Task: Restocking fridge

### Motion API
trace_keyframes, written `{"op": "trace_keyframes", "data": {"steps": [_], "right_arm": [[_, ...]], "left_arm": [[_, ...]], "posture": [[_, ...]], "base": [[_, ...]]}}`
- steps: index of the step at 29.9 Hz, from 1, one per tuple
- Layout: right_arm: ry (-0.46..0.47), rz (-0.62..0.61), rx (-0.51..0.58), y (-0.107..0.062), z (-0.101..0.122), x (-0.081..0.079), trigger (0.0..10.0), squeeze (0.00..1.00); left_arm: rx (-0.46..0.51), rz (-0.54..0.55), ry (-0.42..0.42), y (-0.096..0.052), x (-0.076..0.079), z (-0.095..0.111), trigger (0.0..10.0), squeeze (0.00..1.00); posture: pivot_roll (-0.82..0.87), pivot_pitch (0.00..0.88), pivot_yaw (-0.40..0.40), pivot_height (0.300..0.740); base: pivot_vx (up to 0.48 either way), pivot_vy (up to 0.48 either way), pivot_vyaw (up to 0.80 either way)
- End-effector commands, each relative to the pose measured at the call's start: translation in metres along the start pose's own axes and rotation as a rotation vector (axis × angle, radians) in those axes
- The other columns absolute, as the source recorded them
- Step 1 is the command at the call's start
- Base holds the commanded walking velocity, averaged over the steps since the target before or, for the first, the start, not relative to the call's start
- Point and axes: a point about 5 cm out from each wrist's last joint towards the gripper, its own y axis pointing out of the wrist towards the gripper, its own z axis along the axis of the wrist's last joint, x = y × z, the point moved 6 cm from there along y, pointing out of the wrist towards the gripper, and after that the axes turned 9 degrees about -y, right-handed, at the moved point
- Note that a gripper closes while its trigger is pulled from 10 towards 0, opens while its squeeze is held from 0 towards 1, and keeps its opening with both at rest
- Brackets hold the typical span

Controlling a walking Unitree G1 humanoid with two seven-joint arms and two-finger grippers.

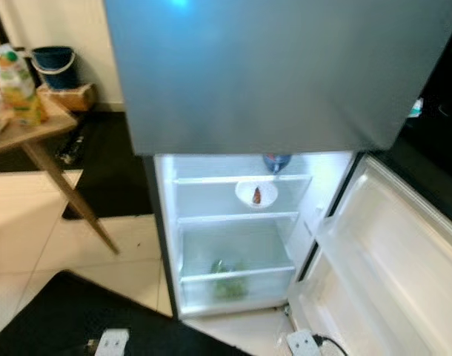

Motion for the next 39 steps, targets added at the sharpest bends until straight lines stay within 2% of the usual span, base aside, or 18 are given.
{"op": "trace_keyframes", "data": {"steps": [1, 8, 20, 24, 30, 36, 39], "right_arm": [[0.019, -0.001, -0.015, -0.001, -0.007, -0.002, 10.0, 0.00], [-0.001, 0.012, -0.048, -0.003, -0.020, -0.006, 10.0, 0.00], [-0.018, 0.019, -0.036, -0.001, -0.014, -0.007, 10.0, 0.00], [-0.021, 0.022, -0.038, -0.002, -0.016, -0.008, 10.0, 0.00], [-0.034, 0.030, -0.049, -0.003, -0.022, -0.010, 10.0, 0.00], [-0.030, 0.015, -0.034, -0.002, -0.013, -0.002, 10.0, 0.00], [-0.027, 0.002, -0.030, -0.002, -0.011, 0.000, 10.0, 0.00]], "left_arm": [[-0.020, -0.008, 0.024, 0.000, 0.002, -0.004, 10.0, 0.00], [-0.020, -0.017, 0.041, 0.001, 0.005, -0.003, 10.0, 0.00], [-0.027, -0.022, 0.041, 0.000, 0.007, -0.009, 10.0, 0.00], [-0.004, -0.018, 0.027, 0.000, 0.006, -0.005, 10.0, 0.00], [0.004, -0.046, 0.052, 0.000, 0.011, -0.004, 10.0, 0.00], [0.012, -0.073, 0.081, 0.001, 0.016, 0.001, 10.0, 0.00], [0.011, -0.069, 0.091, 0.001, 0.014, 0.001, 10.0, 0.00]], "posture": [[-0.02, 0.004, -0.023, 0.740], [-0.02, 0.017, -0.034, 0.740], [-0.03, 0.048, -0.032, 0.740], [-0.02, 0.070, -0.034, 0.740], [-0.03, 0.100, -0.035, 0.740], [-0.03, 0.122, -0.023, 0.740], [-0.03, 0.103, -0.021, 0.740]], "base": [[-0.326, 0.000, 0.00], [-0.322, 0.000, 0.00], [-0.317, 0.000, 0.00], [0.000, 0.000, 0.00], [0.000, 0.000, 0.00], [0.000, 0.000, 0.00], [0.000, 0.000, 0.00]]}}
